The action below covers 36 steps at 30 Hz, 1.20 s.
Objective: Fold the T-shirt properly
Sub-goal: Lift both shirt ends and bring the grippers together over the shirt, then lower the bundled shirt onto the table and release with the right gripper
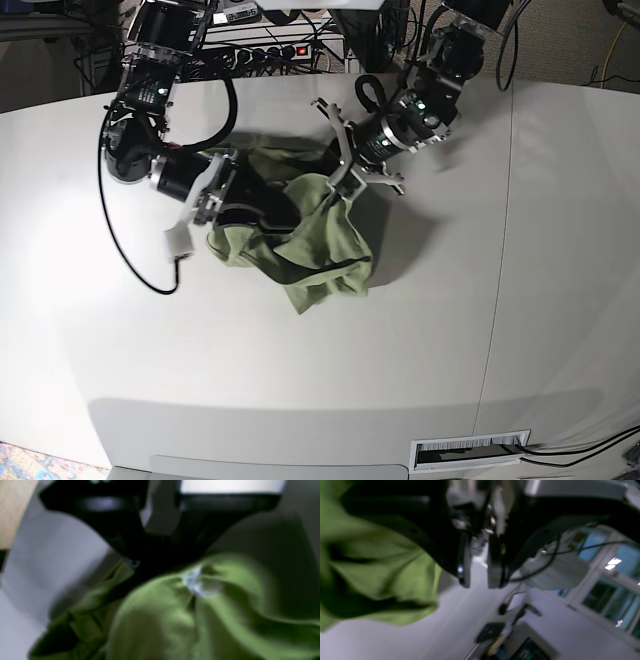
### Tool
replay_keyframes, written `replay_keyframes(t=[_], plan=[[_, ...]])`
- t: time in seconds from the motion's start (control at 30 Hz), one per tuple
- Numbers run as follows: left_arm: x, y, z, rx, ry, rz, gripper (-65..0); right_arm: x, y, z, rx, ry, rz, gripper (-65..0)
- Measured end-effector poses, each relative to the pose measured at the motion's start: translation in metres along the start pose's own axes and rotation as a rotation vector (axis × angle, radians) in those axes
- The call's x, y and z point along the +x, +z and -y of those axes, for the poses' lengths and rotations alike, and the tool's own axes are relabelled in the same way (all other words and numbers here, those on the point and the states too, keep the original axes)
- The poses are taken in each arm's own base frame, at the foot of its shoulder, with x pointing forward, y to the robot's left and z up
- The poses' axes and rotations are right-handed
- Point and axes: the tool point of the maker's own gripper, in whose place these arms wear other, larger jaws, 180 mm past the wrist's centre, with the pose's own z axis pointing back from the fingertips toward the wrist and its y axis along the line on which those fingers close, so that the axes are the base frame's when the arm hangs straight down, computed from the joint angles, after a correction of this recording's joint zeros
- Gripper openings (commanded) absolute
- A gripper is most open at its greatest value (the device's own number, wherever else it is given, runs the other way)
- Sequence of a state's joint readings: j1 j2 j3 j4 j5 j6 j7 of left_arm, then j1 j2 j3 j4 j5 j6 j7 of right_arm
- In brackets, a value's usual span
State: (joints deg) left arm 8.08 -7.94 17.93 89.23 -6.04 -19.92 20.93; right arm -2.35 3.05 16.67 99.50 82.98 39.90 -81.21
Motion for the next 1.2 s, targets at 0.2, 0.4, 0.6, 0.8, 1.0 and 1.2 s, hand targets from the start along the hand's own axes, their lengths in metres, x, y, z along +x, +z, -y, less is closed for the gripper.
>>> replay_keyframes(t=[0.2,0.4,0.6,0.8,1.0,1.2], plan=[[0.003,0.007,-0.035,0.084,0.044,0.003,-65.0,0.016,0.035,0.022,-0.109,0.032,0.028,-51.0],[0.005,0.000,-0.049,0.086,0.097,0.026,-65.0,0.036,0.068,0.038,-0.209,0.045,0.118,-51.0],[0.004,-0.003,-0.043,0.038,0.100,0.041,-65.0,0.041,0.082,0.059,-0.340,0.085,0.079,-56.0],[0.004,-0.006,-0.029,-0.011,0.113,0.042,-65.0,0.005,0.059,0.089,-0.479,0.171,-0.250,-44.5],[0.004,-0.010,-0.014,-0.051,0.100,0.036,-65.0,0.006,0.037,0.097,-0.521,0.274,-0.320,-38.4],[0.004,-0.010,-0.014,-0.052,0.102,0.037,-65.0,0.033,0.034,0.109,-0.602,0.353,-0.270,-38.4]])
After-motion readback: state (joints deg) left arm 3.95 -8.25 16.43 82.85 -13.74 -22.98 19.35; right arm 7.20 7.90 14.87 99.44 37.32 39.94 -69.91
